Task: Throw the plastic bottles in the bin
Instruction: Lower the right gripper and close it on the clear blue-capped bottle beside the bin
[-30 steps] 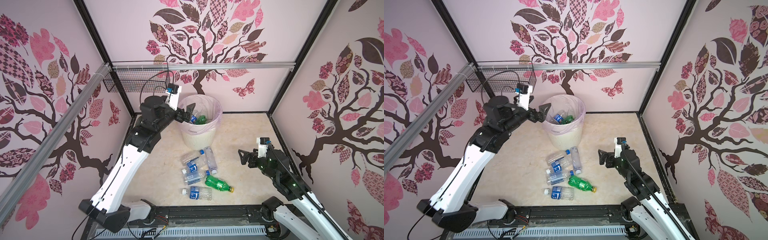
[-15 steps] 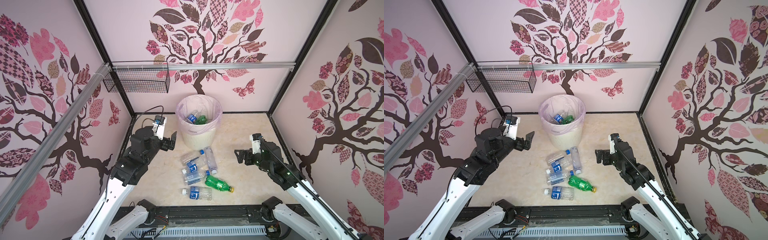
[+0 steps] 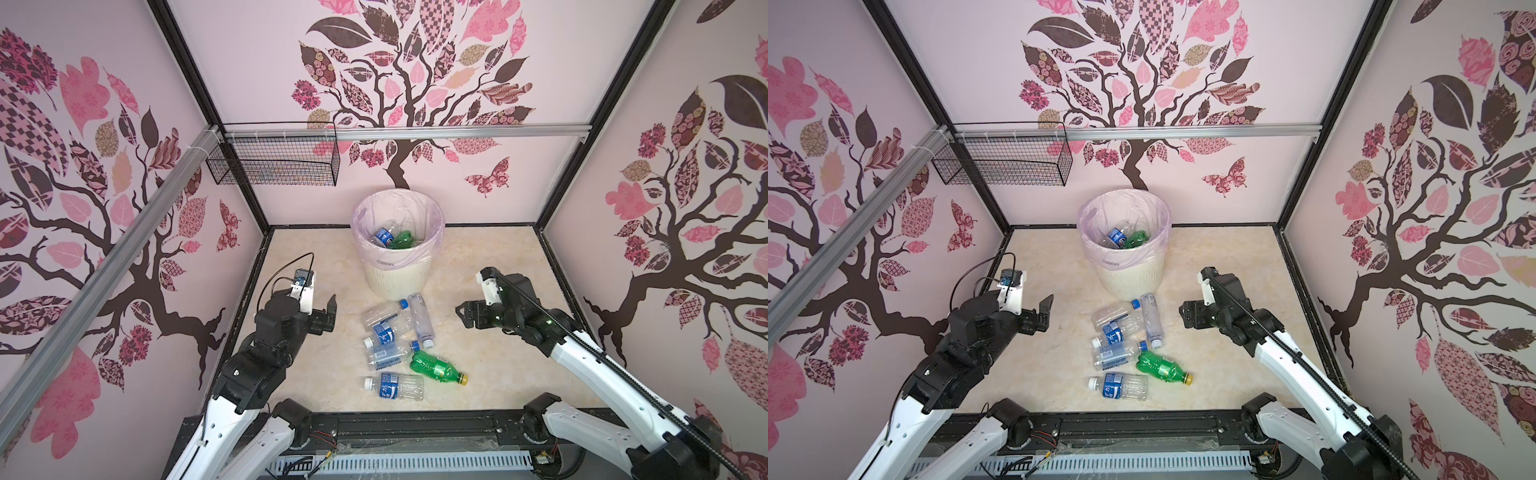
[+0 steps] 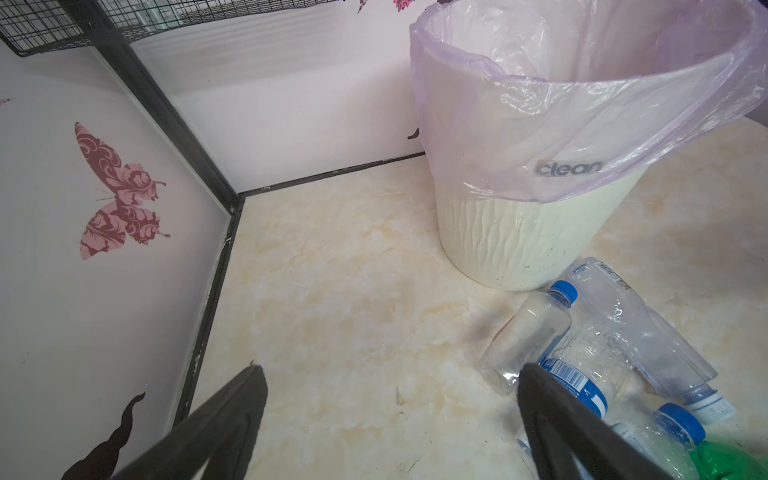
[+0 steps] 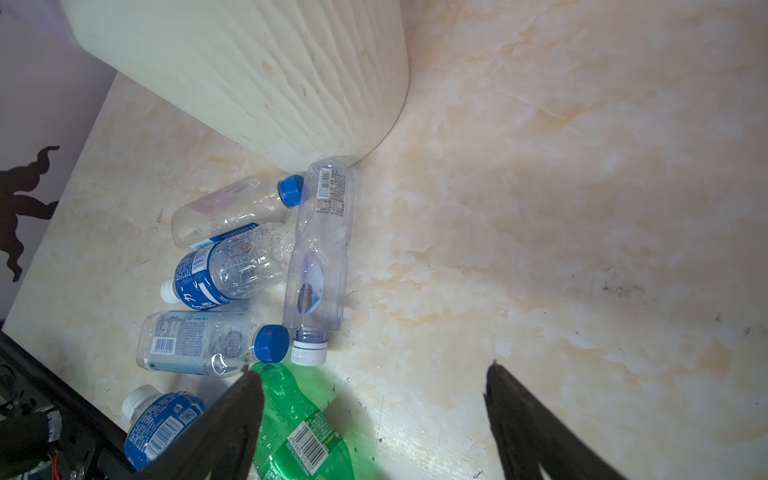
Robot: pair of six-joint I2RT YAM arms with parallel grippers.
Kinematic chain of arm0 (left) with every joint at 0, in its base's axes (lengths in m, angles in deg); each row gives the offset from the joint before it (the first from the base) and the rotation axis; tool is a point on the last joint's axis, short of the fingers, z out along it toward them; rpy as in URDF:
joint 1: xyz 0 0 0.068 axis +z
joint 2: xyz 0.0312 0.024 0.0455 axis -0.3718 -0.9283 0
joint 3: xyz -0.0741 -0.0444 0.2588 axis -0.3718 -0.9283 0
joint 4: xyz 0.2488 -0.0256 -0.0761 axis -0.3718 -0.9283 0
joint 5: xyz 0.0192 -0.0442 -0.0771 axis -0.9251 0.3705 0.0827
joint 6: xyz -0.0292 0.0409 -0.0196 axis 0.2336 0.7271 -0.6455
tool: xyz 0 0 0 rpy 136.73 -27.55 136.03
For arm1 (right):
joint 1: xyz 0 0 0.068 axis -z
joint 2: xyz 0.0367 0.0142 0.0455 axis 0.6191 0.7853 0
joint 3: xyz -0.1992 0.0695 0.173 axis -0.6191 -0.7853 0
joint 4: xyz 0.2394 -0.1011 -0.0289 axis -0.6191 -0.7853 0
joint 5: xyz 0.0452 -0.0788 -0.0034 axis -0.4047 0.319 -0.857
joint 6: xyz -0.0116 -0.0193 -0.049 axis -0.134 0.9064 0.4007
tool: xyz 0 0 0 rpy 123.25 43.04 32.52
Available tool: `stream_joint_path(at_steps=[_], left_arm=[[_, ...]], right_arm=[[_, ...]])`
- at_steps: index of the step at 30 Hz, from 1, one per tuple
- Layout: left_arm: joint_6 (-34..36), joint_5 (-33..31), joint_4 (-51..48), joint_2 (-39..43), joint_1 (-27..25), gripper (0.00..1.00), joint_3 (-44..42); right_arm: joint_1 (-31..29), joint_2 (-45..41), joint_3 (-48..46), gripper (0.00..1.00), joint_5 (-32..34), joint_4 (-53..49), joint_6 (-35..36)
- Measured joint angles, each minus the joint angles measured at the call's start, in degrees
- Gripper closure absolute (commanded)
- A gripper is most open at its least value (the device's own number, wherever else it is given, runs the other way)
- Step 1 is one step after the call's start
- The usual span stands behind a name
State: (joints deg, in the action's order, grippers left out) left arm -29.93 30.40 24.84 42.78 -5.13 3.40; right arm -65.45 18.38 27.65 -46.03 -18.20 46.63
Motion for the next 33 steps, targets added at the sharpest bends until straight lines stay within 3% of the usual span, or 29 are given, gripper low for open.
stream_joint_path(at_steps=[4, 11, 33], left_arm=[[-0.83, 0.24, 0.37, 1.11, 0.00, 0.02, -1.84], [-2.14, 1.09, 1.70, 2.19, 0.00, 0.02, -4.55], [-3.54, 1.70, 2.51, 2.47, 0.00, 0.02, -4.85]], right_arm=[[-3.91, 4.20, 2.21, 0.16, 0.61, 0.50, 0.63], [-4.87, 9.49, 2.49, 0.29, -1.33, 3.43, 0.46], [-7.26, 30.45, 5.55, 0.31, -7.15, 13.18, -0.79]])
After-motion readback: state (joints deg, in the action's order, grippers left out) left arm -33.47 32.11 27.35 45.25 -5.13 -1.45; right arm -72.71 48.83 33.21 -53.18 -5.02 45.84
